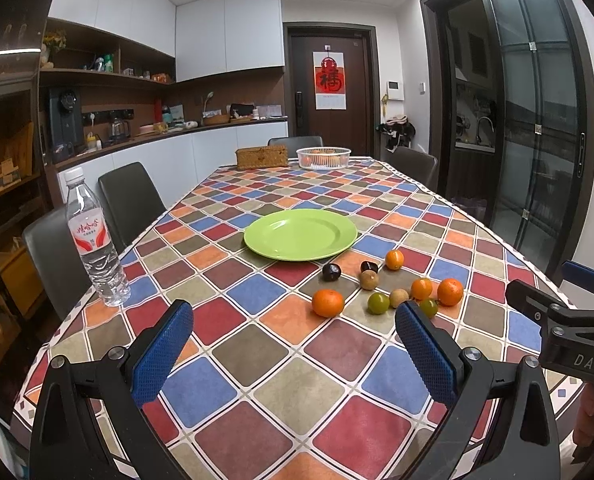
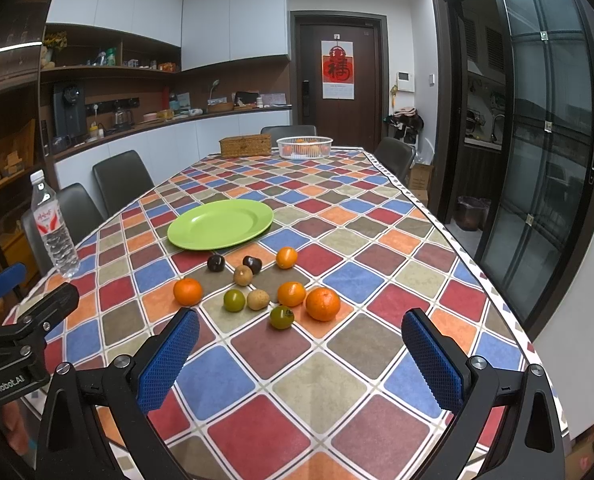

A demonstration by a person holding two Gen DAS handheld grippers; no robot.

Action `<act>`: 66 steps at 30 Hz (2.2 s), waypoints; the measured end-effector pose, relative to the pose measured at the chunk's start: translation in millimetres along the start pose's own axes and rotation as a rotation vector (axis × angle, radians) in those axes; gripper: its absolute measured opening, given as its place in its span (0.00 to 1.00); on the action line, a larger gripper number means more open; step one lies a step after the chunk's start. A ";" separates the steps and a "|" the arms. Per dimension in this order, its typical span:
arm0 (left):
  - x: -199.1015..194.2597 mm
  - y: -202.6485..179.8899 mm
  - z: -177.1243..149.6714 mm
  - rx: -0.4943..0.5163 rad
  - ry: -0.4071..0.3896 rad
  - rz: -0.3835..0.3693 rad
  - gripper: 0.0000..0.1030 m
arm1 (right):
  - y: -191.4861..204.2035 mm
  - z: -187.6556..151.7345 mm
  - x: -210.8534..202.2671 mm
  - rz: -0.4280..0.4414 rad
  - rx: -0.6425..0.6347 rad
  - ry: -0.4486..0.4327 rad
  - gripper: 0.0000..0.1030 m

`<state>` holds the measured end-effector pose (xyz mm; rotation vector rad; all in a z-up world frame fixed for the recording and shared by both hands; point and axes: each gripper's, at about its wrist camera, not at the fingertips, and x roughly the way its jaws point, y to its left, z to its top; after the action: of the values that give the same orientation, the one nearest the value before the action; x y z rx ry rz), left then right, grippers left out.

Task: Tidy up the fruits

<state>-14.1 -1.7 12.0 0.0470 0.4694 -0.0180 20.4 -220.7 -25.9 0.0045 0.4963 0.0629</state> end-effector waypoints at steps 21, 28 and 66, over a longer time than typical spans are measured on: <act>21.6 2.2 -2.0 0.028 0.036 -0.012 1.00 | 4.6 -3.5 17.3 0.026 -0.011 0.047 0.99; 45.3 1.7 -0.3 0.055 0.050 -0.030 0.99 | 11.0 -3.4 39.8 0.062 -0.028 0.074 0.99; 192.6 -21.5 -7.3 0.089 0.389 -0.160 0.52 | 6.4 -16.3 169.2 0.165 0.034 0.400 0.46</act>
<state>153.8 -24.1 -82.6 0.1013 0.8603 -0.1891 160.7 -204.1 -120.6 0.0672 0.8962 0.2203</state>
